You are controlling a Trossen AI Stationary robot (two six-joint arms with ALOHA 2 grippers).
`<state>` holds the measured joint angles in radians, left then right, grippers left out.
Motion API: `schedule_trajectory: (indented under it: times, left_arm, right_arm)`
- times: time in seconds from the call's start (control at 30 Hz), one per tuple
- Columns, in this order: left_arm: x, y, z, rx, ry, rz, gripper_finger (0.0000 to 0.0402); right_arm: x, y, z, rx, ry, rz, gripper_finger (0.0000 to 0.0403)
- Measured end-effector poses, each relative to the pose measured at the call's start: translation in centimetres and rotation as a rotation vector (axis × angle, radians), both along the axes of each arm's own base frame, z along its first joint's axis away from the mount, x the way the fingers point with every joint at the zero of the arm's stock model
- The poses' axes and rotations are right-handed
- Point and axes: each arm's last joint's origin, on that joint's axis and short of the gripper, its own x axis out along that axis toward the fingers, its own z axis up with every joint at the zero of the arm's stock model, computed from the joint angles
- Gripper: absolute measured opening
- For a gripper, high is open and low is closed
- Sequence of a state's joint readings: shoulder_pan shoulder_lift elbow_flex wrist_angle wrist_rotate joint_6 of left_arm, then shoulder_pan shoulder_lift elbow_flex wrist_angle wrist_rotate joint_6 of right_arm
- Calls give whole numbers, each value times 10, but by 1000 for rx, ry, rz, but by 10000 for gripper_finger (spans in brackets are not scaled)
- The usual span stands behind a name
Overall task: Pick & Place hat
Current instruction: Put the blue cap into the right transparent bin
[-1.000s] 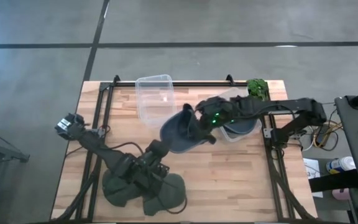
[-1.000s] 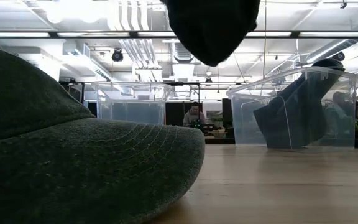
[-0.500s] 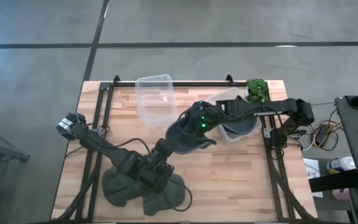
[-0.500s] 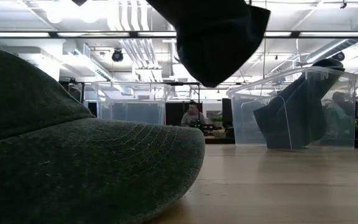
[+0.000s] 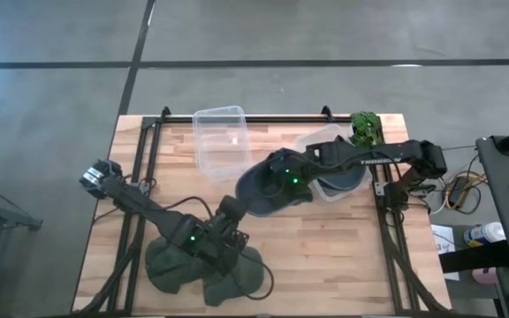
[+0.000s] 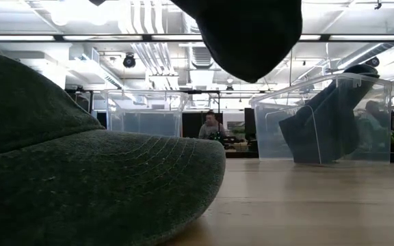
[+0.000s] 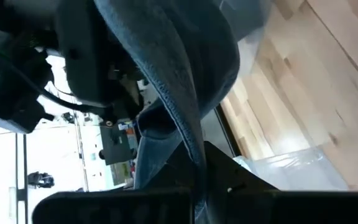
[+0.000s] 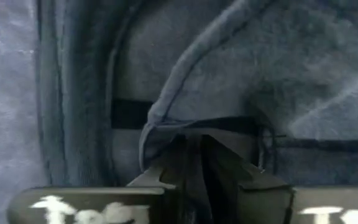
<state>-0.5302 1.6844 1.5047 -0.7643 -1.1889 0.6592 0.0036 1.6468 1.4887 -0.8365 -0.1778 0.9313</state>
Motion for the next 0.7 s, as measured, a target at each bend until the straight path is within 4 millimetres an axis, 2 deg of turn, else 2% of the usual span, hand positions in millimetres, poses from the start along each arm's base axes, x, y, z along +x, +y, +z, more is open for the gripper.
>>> schedule_trajectory:
  times: [0.43, 0.57, 0.7]
  left_arm:
    - [6, 2, -1, -45, -29, -3, 10]
    - [7, 4, 4, -32, -66, 22, 10]
    - [8, 4, -4, -36, -14, 3, 10]
  right_arm:
    - [-1, 4, 20, 42, -152, -2, 111]
    - [-14, 3, 42, 4, -195, 0, 124]
    - [-32, 3, 56, -26, -175, -7, 124]
